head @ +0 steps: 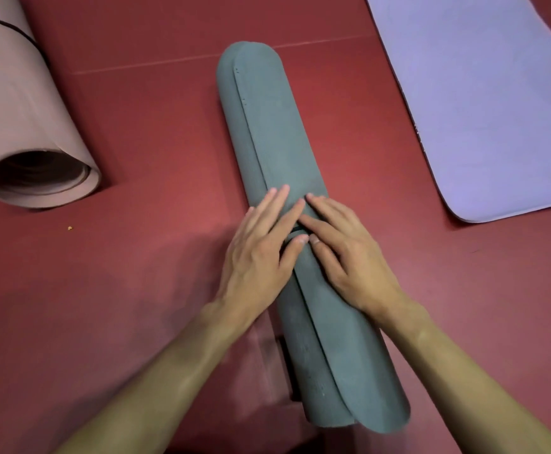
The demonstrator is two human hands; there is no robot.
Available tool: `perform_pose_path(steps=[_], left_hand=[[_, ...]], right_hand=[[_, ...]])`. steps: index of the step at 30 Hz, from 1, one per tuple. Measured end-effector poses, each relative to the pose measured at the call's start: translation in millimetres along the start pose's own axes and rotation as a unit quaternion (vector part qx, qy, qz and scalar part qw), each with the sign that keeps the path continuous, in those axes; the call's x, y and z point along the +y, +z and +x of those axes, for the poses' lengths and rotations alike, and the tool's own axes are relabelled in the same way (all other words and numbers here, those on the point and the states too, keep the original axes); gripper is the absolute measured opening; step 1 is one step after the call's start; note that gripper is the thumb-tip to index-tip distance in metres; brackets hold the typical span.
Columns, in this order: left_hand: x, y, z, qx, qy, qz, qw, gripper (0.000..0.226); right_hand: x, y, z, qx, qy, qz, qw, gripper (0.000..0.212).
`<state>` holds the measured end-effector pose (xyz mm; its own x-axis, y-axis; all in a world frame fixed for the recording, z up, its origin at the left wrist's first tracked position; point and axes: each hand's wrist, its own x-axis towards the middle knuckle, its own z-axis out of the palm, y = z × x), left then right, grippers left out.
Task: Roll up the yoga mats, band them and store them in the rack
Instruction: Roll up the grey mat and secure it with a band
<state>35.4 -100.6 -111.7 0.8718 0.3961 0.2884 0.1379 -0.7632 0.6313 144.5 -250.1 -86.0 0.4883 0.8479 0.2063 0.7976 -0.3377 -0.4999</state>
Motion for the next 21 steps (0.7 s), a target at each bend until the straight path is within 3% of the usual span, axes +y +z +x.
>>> perform_pose_path(steps=[3,6,10,14,18,21], left_hand=[[-11,-2,-4,0.038,-0.016,-0.03,0.999,0.044],[-31,-13,-25,0.077,-0.049,-0.049,0.995,0.039],[-46,-36,-33,0.096,-0.09,-0.073,0.989,0.038],[-39,-46,-20,0.025,0.02,-0.007,0.999,0.053],[-37,-46,-25,0.018,0.056,0.016,0.998,0.03],[-49,-59,-42,0.035,0.026,0.013,0.999,0.03]], right_hand=[[-24,15,-5,0.041,0.075,0.124,0.989,0.045],[-25,17,-14,0.119,0.123,0.16,0.972,0.045],[5,13,-30,0.06,0.156,0.137,0.976,0.038],[-21,33,-28,0.065,0.109,0.147,0.981,0.037],[-50,49,-15,0.047,0.074,0.206,0.975,0.032],[-49,54,-16,0.026,0.103,0.242,0.964,0.037]])
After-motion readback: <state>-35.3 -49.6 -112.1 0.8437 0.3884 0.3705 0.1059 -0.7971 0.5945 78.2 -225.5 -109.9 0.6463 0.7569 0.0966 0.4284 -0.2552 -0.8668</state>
